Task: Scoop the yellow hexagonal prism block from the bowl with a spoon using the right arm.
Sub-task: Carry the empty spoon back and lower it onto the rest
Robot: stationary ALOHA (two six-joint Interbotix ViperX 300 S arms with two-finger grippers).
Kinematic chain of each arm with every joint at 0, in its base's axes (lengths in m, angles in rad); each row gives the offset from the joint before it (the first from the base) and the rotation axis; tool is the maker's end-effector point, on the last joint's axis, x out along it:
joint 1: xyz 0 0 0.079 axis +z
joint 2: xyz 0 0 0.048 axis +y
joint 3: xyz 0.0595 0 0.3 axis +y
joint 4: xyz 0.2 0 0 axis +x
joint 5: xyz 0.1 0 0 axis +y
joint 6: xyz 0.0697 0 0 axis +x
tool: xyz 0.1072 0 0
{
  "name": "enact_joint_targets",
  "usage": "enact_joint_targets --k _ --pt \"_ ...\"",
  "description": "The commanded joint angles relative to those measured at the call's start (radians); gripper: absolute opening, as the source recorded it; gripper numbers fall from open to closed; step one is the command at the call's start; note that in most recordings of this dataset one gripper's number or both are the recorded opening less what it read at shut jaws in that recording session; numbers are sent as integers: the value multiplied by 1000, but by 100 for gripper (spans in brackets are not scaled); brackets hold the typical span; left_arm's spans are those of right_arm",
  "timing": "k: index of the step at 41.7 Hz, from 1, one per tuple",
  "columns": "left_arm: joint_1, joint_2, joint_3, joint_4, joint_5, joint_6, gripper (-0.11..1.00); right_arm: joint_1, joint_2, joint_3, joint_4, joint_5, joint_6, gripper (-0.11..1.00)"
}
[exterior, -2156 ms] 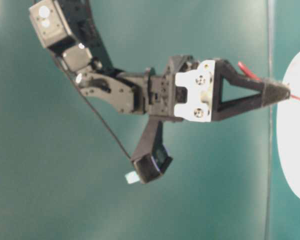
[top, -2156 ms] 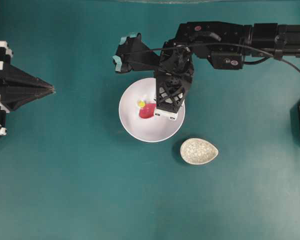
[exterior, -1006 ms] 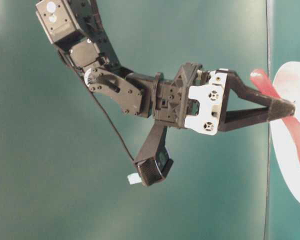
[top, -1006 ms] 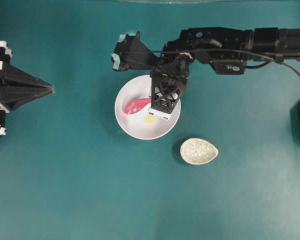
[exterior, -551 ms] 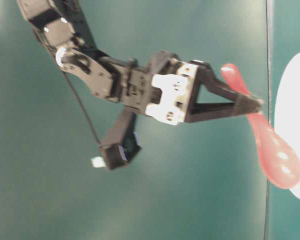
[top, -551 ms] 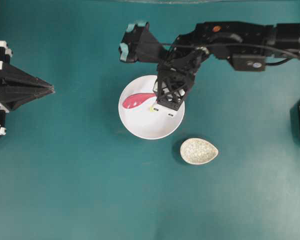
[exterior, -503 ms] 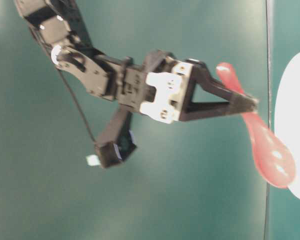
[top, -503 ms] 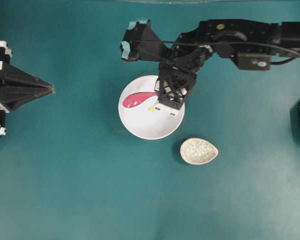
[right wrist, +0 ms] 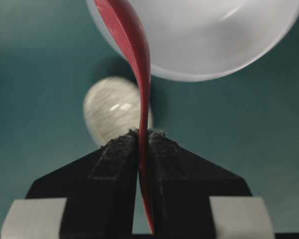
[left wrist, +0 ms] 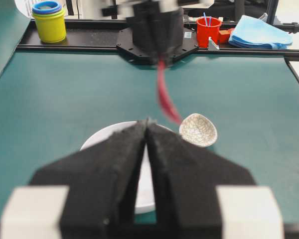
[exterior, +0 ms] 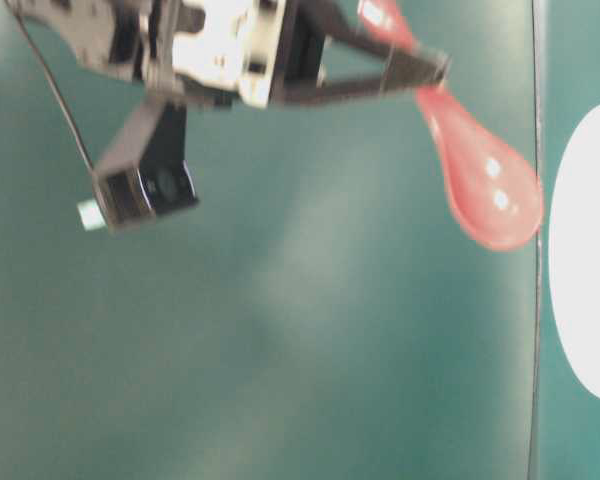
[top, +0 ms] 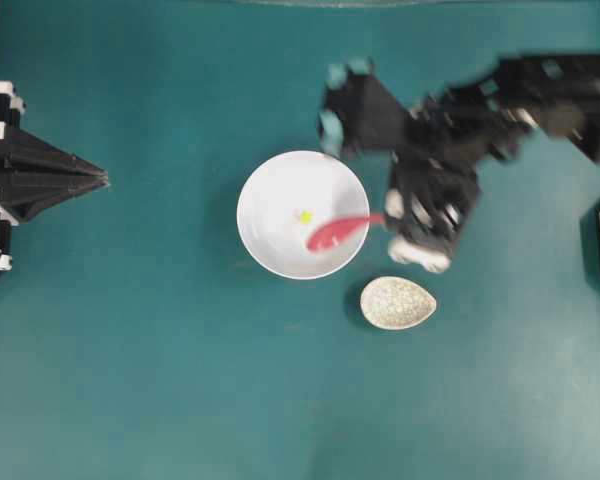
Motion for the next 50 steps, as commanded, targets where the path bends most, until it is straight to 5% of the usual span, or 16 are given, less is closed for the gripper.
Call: enact_joint_targets --k 1,13,22,50 --pt "0 8 -29 2 -6 -2 9 41 -78 49 -2 -61 44 7" --pt "0 9 -29 2 -5 -2 9 160 -207 299 -2 -272 242 7" --pt "0 9 -29 2 -5 -2 9 224 -204 416 -2 -380 318 7" --pt "0 8 -31 2 -8 -11 9 245 -97 482 -23 -460 330 8"
